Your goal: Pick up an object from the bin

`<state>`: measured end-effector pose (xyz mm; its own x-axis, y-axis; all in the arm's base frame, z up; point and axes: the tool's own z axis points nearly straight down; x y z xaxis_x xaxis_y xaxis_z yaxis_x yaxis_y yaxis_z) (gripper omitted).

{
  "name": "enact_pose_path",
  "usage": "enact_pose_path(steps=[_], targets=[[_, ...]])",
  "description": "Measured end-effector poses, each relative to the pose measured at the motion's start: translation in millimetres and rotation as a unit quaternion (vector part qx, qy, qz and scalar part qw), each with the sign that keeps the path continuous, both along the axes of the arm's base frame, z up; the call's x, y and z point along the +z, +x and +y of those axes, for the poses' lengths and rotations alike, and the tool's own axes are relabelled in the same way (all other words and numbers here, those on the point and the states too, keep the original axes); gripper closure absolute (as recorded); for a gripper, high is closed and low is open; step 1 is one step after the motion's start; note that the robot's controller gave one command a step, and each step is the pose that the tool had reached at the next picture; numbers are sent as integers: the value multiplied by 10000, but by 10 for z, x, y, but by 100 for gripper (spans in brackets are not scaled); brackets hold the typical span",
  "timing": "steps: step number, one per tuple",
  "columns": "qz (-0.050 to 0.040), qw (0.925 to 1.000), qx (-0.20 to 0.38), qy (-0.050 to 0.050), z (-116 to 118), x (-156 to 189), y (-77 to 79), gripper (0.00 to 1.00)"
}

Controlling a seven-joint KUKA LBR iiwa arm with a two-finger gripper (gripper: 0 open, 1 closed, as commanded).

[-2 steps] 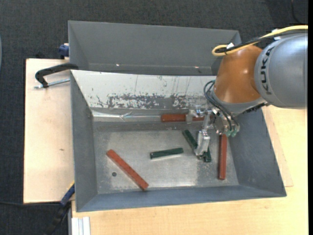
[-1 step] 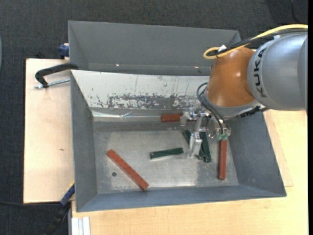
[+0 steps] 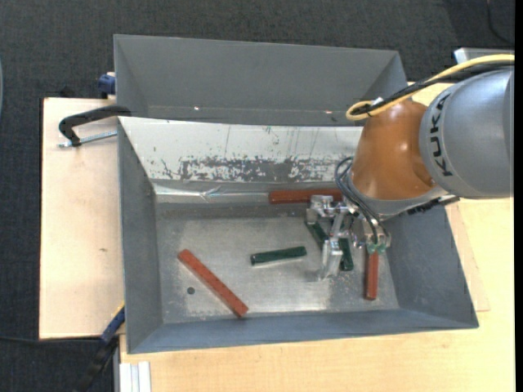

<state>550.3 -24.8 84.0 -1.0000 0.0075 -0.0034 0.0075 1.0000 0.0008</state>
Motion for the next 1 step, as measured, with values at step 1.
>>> enact_pose_path(steps=[1], targets=[[15,9904,1385,2,950,-133,-164,100]])
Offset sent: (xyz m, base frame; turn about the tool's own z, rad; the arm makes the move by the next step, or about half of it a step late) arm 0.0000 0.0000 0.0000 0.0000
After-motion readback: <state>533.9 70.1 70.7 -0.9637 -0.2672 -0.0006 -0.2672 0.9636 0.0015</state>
